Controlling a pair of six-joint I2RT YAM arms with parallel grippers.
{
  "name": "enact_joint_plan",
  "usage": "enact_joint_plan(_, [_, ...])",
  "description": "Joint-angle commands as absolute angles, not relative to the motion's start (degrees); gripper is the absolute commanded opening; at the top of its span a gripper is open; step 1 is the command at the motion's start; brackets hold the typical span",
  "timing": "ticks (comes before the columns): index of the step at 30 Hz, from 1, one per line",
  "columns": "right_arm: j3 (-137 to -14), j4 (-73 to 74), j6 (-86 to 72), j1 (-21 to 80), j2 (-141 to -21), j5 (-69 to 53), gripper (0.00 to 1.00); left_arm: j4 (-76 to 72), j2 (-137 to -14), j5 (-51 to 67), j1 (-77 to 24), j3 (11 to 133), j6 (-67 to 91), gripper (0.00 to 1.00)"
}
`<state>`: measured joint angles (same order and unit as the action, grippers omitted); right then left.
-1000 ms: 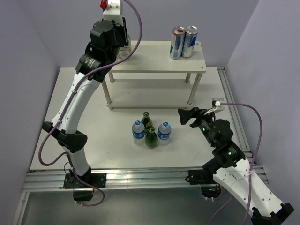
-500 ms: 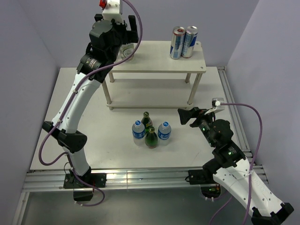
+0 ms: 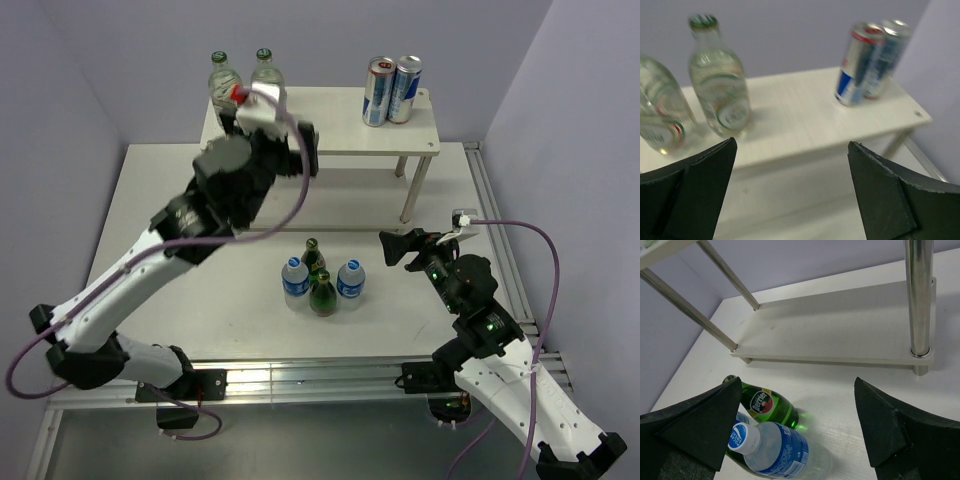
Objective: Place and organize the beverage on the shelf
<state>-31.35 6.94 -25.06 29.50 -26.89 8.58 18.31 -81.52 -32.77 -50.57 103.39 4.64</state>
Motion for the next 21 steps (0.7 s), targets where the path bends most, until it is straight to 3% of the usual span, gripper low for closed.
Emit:
enact_joint_plan(1, [-30.85, 5.8, -25.22, 29.88, -27.25, 9.49, 1.0, 14.42, -72.79, -44.81, -57.99, 91.36, 7.27, 0.99])
enact_joint_plan(5, [-30.67, 5.71, -25.22, 29.79, -27.33, 9.14, 1.0, 13.53, -65.05, -49.65, -64.85, 69.15, 14.83, 1.0])
enact_joint_plan(11, [-31.11, 5.62, -25.14, 29.79, -28.56, 9.05, 1.0, 11.52, -56.7, -50.19, -70.31, 50.22, 25.92, 0.99])
enact_joint_plan(21, [-31.11, 5.62, -25.14, 29.79, -29.35, 9.05, 1.0, 9.24, -55.81, -49.92, -71.37, 43.33, 30.76, 0.99])
